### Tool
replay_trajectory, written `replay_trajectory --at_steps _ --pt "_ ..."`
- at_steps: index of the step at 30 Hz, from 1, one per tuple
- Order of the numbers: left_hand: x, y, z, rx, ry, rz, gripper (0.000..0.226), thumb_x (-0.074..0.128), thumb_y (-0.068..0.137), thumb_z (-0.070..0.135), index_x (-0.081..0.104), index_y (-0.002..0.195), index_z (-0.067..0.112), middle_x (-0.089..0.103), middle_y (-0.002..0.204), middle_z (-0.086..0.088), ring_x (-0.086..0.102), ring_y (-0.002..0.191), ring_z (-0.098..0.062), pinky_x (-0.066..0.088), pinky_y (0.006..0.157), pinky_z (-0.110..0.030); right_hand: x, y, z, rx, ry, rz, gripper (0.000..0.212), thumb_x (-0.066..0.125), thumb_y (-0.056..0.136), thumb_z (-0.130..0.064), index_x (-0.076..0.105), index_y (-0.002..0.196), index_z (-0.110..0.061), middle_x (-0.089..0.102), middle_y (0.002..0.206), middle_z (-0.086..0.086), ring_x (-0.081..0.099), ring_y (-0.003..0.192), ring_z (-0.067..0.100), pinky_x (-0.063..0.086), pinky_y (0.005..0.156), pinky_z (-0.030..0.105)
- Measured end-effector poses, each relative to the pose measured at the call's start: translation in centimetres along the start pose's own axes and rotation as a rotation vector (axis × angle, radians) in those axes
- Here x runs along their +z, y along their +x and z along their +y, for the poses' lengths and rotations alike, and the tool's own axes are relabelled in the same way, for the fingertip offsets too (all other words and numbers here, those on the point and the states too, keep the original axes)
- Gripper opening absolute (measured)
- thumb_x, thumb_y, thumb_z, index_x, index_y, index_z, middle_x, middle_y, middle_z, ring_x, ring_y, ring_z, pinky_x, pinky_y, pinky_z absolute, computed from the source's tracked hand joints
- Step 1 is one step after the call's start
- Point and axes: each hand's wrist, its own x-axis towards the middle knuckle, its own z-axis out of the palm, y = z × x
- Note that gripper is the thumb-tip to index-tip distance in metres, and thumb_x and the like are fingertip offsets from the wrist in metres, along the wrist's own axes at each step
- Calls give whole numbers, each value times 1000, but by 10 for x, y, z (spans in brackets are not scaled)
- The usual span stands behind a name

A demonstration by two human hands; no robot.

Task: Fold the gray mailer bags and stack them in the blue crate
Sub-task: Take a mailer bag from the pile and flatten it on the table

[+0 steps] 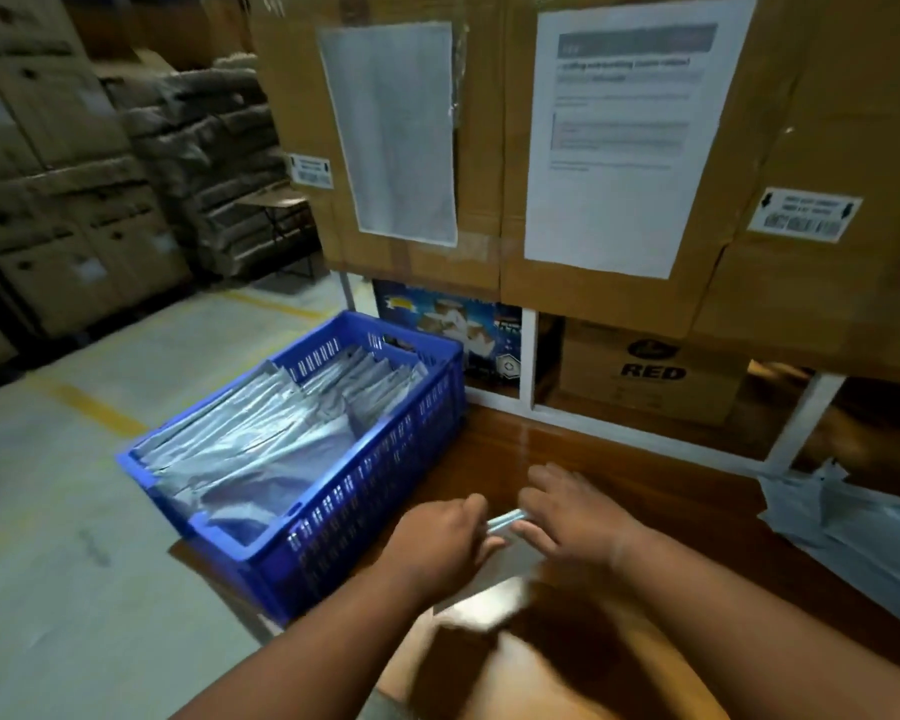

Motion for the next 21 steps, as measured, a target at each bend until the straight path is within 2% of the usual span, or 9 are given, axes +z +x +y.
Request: replay_trajectory --at_steps 3,5,7,12,15,18,21 --pt "-44 -1 -34 -80 -59 52 28 59 98 60 50 102 34 64 101 8 62 91 -17 50 77 -37 -38 44 -8 -74 37 45 23 44 101 -67 49 97 -45 43 110 -17 45 101 6 50 89 35" --pt "-75 -6 -57 -103 -77 137 26 69 93 52 55 99 31 67 101 6 64 97 -21 47 78 -35 -66 67 -16 -108 85 95 18 53 102 -62 48 96 -46 44 109 -22 46 101 1 51 90 30" --pt "-105 -14 -79 -156 -38 218 24 76 90 46 62 98 28 68 102 4 64 99 -23 44 79 -33 -92 89 -22 -113 155 129 15 60 102 -57 54 98 -44 49 110 -25 51 103 -2 51 90 27" --pt "-156 -52 -130 -388 -60 351 28 83 84 48 66 89 26 66 84 6 62 84 -22 52 74 -36 -140 151 -58 -245 182 184 8 65 100 -50 61 102 -43 56 106 -21 56 101 1 52 89 32" --pt "-167 -76 -158 -506 -36 319 31 85 84 44 60 83 25 61 78 7 60 82 -23 50 71 -37 -148 197 -94 -349 103 177 8 66 101 -44 64 106 -39 54 108 -17 57 102 10 52 89 36" --pt "-161 -92 -177 -611 -14 243 35 84 84 45 60 83 20 64 85 5 60 86 -22 52 74 -37 -136 239 -127 -351 36 62 10 66 102 -39 66 111 -36 54 118 -12 61 104 18 52 90 42" --pt "-141 -95 -193 -705 2 168 35 82 82 44 58 78 20 66 87 3 64 91 -25 50 71 -34 -114 272 -144 -363 -58 -60 21 68 102 -37 70 122 -33 55 131 -7 61 116 24 49 94 40"
